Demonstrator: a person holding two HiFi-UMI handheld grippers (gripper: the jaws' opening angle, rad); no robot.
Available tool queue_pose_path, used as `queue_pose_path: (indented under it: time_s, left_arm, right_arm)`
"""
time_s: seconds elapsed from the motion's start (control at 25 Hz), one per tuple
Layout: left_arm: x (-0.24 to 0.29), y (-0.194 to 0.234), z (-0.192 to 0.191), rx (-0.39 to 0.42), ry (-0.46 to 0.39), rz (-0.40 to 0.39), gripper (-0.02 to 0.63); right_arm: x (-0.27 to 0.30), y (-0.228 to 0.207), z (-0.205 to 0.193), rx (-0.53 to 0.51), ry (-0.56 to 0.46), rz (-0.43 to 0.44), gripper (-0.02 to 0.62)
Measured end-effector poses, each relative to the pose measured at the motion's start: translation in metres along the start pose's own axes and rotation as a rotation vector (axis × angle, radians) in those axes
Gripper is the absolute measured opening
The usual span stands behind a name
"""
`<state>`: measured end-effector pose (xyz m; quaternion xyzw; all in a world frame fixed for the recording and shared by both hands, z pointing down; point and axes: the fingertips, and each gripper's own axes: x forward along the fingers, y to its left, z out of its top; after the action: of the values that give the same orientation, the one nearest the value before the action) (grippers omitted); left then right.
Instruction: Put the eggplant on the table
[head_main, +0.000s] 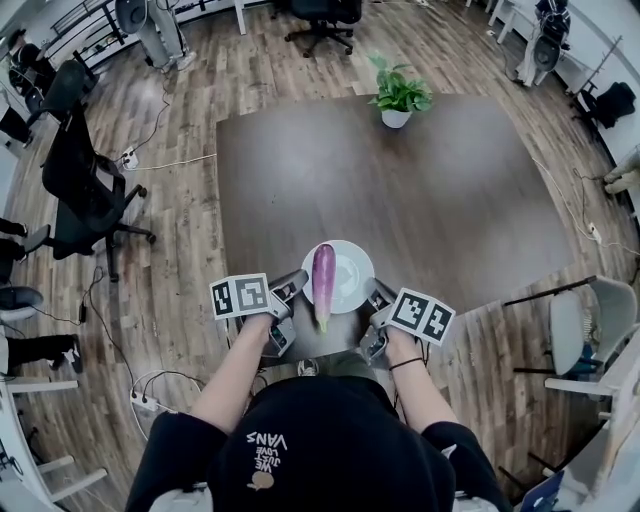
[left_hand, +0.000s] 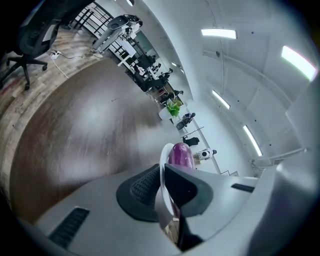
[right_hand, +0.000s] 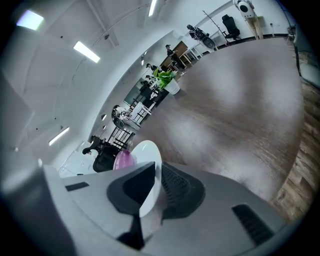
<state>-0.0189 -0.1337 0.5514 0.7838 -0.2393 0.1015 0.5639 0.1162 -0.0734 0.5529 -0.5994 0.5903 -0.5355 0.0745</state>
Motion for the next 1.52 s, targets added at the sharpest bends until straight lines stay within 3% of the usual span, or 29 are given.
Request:
queue_pose_path:
  time_s: [0.72,1.52]
  left_arm:
    - [0.043,0.026,0.083,-0.082,-0.134,0.076,0.031]
    - [0.063,0.112,0.128,-0.161,-0.233,0.247,0.031]
  right_arm:
    - [0.095,0.012,0.079,-0.101,0.152,0.050,0.043]
    - [0.220,0.017,0.091,-0.291,0.358,0.087,0.043]
